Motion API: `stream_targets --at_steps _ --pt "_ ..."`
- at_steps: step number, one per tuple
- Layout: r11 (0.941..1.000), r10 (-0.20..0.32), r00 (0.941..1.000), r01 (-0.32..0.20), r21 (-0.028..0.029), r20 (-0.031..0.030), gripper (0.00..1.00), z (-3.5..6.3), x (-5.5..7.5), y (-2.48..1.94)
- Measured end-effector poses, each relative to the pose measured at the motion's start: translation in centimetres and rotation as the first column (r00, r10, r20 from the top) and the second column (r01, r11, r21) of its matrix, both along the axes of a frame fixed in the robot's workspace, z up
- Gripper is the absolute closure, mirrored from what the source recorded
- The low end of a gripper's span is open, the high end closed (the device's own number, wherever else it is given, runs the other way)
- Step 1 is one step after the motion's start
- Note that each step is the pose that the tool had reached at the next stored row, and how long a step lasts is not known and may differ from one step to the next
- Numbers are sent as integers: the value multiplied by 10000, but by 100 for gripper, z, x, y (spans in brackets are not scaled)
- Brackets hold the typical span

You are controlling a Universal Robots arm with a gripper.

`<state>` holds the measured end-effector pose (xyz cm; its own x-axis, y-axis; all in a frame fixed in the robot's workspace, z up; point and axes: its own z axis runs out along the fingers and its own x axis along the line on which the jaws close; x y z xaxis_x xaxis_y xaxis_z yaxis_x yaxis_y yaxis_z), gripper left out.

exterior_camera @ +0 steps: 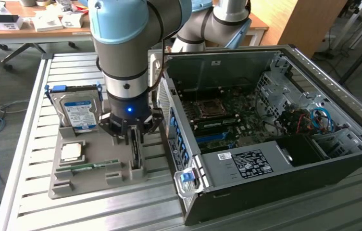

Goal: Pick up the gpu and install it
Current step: 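Pick up the gpu and move the gpu toward the slot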

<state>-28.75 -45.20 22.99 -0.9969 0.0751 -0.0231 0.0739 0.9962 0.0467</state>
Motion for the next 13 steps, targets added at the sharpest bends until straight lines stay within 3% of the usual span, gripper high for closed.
stream_targets --at_steps 13 --pt "10000 3 10000 -3 -1 0 58 -2 10 -11"
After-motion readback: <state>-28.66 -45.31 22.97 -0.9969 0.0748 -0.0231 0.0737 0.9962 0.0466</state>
